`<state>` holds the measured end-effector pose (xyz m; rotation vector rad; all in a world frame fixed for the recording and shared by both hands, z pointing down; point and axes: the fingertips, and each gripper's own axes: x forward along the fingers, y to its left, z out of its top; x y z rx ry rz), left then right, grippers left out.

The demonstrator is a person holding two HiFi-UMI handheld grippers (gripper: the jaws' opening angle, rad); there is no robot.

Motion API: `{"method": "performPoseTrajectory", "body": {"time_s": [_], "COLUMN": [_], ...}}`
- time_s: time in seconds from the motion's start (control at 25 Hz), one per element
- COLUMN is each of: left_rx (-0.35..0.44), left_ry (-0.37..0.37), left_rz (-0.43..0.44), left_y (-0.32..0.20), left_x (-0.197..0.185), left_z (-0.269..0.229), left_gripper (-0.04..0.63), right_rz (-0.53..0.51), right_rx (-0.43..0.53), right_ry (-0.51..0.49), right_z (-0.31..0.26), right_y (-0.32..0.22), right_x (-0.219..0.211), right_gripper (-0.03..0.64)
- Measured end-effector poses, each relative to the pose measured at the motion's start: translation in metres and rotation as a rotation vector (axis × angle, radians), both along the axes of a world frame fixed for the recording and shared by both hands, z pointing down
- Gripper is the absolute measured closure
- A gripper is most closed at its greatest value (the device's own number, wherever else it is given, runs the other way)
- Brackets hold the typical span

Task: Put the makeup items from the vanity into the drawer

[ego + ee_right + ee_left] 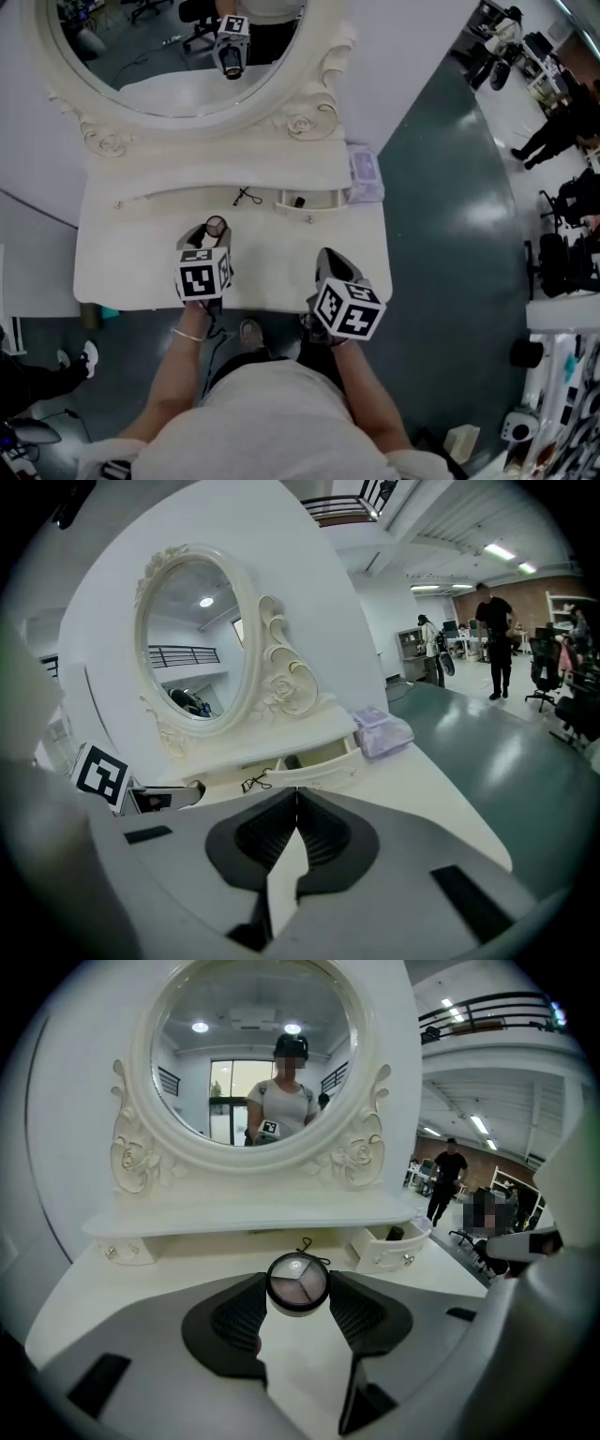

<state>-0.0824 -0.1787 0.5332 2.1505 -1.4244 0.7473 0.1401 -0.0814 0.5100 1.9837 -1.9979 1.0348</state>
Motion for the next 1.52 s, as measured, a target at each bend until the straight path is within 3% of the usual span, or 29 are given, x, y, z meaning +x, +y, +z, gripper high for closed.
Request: {"method": "performPoseTrajectory", "body": {"time_s": [0.64,0.96,1.52], "left_rx": [0.009,-0.021,-0.082], "left_ry": [0.017,0.002,-0.025], "left_rz": [0.139,0.177,0.137], "left_y": [-0.001,-0.003,-0.018], "left_x": [0.145,0.209,0.26], "left_z": [-0.021,-0.007,0.014], "left_gripper": [0.387,0.387,0.387], "right_rz": [0.052,0.058,0.049], "right_rx": [0.032,0.003,-0.044], "right_ry": [-0.025,-0.055,-0.071], "right_z": [-0.008,0.012,0.03], "right_y": [-0.011,-0.015,-0.022], "right_x": [0.097,0.144,0.198], "right_gripper": [0.598,0.598,0.598]}}
